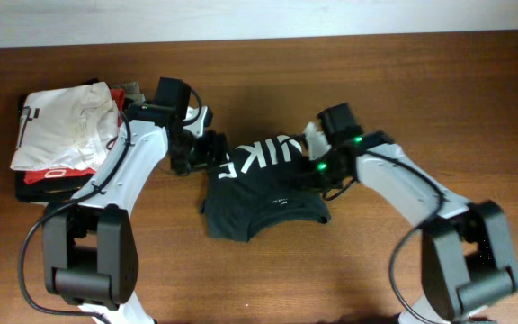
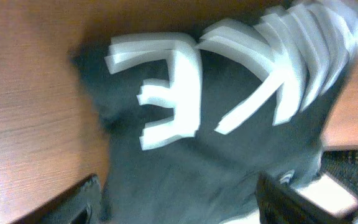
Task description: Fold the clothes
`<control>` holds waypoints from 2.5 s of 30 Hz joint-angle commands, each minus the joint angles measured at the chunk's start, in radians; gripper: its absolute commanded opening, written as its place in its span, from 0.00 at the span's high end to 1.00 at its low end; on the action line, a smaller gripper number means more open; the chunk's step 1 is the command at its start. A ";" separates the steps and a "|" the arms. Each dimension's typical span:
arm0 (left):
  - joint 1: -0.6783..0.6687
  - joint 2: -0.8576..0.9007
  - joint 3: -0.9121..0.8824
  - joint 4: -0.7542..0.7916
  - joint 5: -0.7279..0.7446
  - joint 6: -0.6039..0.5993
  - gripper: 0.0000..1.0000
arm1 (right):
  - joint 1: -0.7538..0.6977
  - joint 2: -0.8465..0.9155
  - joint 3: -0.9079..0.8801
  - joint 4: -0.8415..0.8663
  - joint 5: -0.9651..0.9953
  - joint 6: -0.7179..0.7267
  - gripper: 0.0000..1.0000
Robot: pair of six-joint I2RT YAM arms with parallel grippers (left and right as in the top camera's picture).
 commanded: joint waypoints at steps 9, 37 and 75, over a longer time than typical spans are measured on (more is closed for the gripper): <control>0.024 0.237 -0.193 0.094 0.371 0.038 0.07 | 0.056 0.219 0.008 0.081 -0.054 0.248 0.85; 0.642 0.016 0.414 0.167 -0.110 0.174 1.00 | -0.080 -0.250 0.023 -0.055 -0.040 0.158 0.85; 0.313 -0.596 0.442 -0.497 -0.044 0.454 0.01 | -0.080 -0.893 0.299 -0.416 0.322 -0.146 0.01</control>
